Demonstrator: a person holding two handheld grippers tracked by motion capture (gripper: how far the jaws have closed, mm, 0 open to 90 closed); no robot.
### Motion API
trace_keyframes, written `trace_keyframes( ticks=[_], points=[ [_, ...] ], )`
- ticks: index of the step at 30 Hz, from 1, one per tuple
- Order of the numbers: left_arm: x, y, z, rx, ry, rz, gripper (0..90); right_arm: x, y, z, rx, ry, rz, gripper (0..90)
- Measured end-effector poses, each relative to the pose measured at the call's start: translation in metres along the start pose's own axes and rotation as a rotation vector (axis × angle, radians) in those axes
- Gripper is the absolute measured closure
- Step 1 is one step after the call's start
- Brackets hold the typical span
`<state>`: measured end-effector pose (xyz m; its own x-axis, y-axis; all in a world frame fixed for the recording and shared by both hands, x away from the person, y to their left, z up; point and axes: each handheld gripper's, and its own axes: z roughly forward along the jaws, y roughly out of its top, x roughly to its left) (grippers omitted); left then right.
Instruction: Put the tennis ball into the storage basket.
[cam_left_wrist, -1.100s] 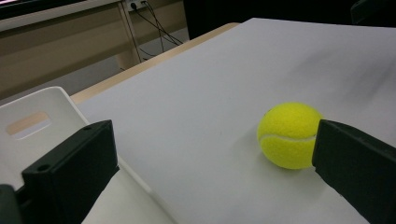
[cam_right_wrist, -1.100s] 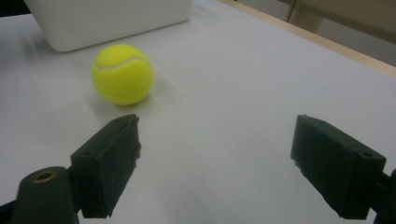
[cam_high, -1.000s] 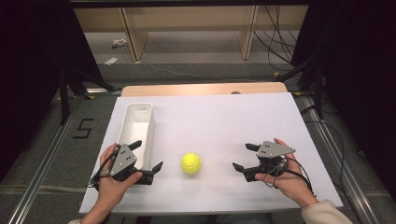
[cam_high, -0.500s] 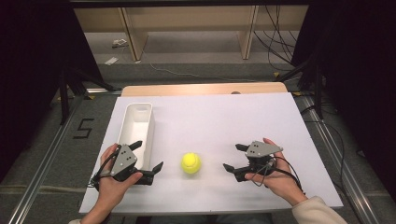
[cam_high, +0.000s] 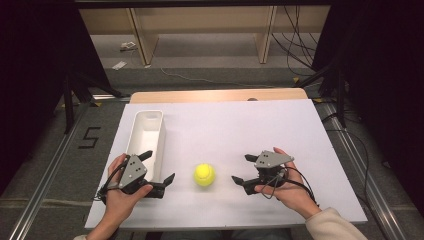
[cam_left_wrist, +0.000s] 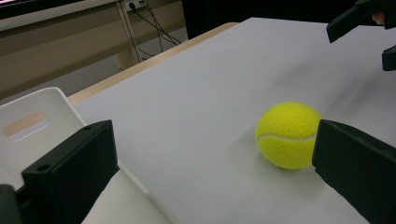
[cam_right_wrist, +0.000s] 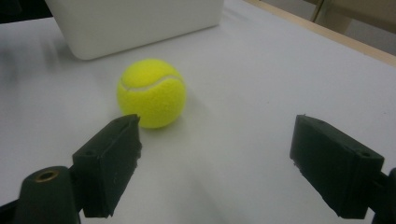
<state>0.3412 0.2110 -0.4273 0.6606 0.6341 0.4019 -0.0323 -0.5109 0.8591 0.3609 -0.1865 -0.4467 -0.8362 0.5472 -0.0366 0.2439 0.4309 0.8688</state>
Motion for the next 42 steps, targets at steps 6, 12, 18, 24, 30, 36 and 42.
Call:
trace_keyframes(
  ticks=[6, 12, 18, 24, 30, 36, 42],
  points=[
    [0.000, 0.000, 0.000, -0.001, 0.001, -0.001, 0.0, 0.004, 0.001, 0.005, 0.007, 0.011, -0.009, 16.9],
    [0.000, 0.001, 0.000, -0.002, 0.001, 0.000, 0.0, 0.005, 0.002, 0.009, 0.008, 0.019, -0.009, 16.9],
    [0.000, 0.000, 0.000, -0.006, -0.001, -0.005, 0.0, 0.009, 0.003, 0.015, 0.015, 0.030, -0.018, 16.9],
    [0.000, 0.001, 0.000, -0.007, 0.000, -0.009, 0.0, 0.013, 0.006, 0.022, 0.019, 0.040, -0.020, 16.9],
    [0.000, 0.001, 0.000, -0.005, -0.002, -0.002, 0.0, 0.018, 0.007, 0.028, 0.026, 0.054, -0.029, 16.9],
    [0.000, 0.001, 0.000, -0.005, -0.002, -0.003, 0.0, 0.020, 0.009, 0.034, 0.029, 0.060, -0.036, 16.9],
    [0.001, 0.000, 0.000, -0.003, -0.001, -0.003, 0.0, 0.022, 0.012, 0.039, 0.034, 0.064, -0.034, 16.9]
  ],
)
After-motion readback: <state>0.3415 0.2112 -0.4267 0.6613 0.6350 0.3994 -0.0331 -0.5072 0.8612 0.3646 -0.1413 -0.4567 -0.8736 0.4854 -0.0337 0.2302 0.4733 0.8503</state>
